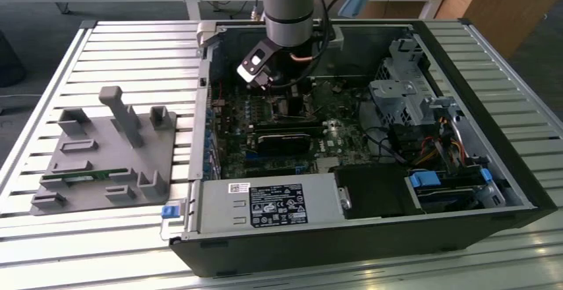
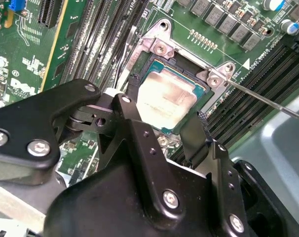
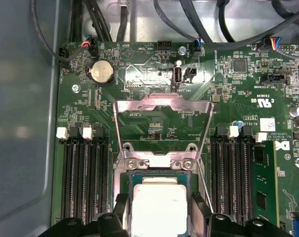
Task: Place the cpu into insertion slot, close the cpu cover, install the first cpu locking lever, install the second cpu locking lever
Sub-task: 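Place the cpu into insertion slot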
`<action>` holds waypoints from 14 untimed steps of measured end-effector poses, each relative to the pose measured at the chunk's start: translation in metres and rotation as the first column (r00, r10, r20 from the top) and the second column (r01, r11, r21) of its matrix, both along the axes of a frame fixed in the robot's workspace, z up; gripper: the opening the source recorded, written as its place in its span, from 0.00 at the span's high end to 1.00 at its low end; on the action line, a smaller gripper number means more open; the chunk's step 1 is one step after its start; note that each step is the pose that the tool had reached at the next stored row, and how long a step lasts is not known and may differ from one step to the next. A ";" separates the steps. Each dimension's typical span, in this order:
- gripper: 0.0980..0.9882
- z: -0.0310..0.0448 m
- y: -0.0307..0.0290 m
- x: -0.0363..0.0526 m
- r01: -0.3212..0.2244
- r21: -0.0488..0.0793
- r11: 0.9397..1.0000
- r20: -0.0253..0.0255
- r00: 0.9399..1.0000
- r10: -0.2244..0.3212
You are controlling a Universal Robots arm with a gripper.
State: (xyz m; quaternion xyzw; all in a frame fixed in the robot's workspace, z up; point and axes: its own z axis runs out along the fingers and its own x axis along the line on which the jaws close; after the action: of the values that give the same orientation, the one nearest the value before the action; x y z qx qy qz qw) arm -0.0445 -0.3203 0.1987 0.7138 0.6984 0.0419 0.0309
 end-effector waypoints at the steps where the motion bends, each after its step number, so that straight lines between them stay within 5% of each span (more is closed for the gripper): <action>1: 0.42 0.0013 0.0000 0.0000 0.000 0.000 1.000 0.000 1.000 0.000; 5: 0.44 0.0069 0.0000 0.0003 0.000 0.000 1.000 -0.003 1.000 0.000; 6: 0.58 0.0089 0.0000 0.0009 0.000 0.000 1.000 -0.008 1.000 0.000; 14: 0.91 0.0146 0.0000 0.0041 0.000 0.000 1.000 -0.031 1.000 0.000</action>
State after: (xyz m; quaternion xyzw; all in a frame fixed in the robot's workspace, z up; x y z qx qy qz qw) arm -0.0404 -0.3203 0.2133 0.7144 0.6988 0.0307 0.0199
